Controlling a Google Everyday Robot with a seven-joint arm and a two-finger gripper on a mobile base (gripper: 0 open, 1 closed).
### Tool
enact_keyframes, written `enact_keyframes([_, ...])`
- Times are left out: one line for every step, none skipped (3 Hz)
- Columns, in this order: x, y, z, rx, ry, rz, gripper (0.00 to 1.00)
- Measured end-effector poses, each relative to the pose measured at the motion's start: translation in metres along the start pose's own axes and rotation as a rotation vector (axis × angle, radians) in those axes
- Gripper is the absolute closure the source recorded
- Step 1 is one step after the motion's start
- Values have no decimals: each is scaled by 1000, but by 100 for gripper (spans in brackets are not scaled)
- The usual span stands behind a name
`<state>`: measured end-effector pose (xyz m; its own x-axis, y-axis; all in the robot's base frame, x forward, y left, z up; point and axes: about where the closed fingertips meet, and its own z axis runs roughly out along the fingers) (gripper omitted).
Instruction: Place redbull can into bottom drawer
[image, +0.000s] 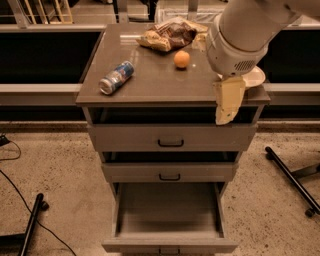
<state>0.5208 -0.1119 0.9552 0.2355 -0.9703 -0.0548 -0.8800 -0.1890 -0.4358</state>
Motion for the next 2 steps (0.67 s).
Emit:
enact_keyframes([0,0,0,-1,0,3,0])
enact_keyframes([-17,-11,10,-5,-12,-119,0])
